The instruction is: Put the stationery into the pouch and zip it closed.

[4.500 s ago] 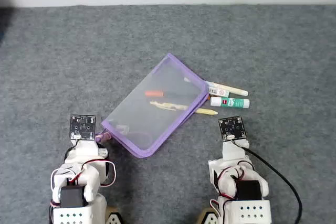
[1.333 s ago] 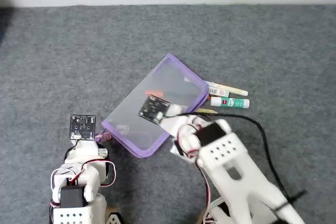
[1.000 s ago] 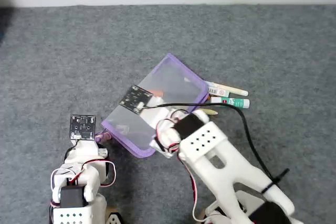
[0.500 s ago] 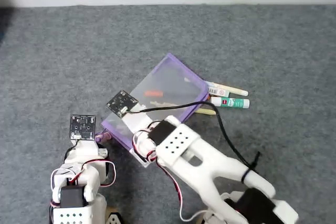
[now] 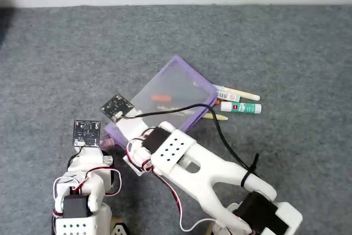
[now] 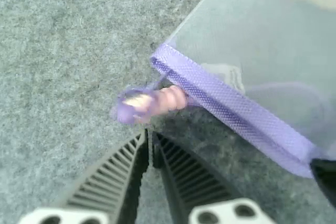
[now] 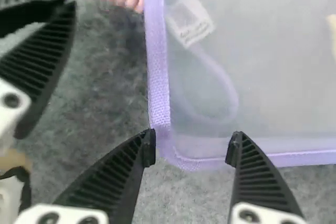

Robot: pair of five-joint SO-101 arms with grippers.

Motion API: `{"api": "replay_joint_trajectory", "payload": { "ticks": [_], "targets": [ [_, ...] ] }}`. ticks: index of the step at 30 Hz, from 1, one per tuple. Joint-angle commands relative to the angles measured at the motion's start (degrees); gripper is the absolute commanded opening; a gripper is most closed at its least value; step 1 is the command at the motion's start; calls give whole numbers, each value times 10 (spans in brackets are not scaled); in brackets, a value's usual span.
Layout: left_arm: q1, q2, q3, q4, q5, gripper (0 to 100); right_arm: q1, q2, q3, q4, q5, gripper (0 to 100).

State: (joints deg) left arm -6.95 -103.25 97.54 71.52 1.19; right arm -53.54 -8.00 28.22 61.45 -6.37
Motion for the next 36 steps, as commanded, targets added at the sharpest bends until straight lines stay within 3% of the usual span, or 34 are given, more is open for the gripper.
{"api": "replay_joint_trajectory", "payload": {
  "ticks": [1, 12, 21, 28, 31, 36],
  "targets": [
    [-3, -5, -12, 3, 3, 14, -5, -15, -40, 10, -6, 240],
    [-3, -5, -12, 3, 3, 14, 26, 126, -41, -49, 13, 239],
    [-3, -5, -12, 3, 3, 14, 207, 131, -85, -49, 134, 239],
    [-3, -5, -12, 3, 3, 14, 319, 131, -99, -127, 245, 239],
    [-3, -5, -12, 3, 3, 14, 325, 124, -103, -114, 257, 238],
    [-3, -5, -12, 3, 3, 14, 280, 108, -158, 4, 234, 238]
  ]
}}
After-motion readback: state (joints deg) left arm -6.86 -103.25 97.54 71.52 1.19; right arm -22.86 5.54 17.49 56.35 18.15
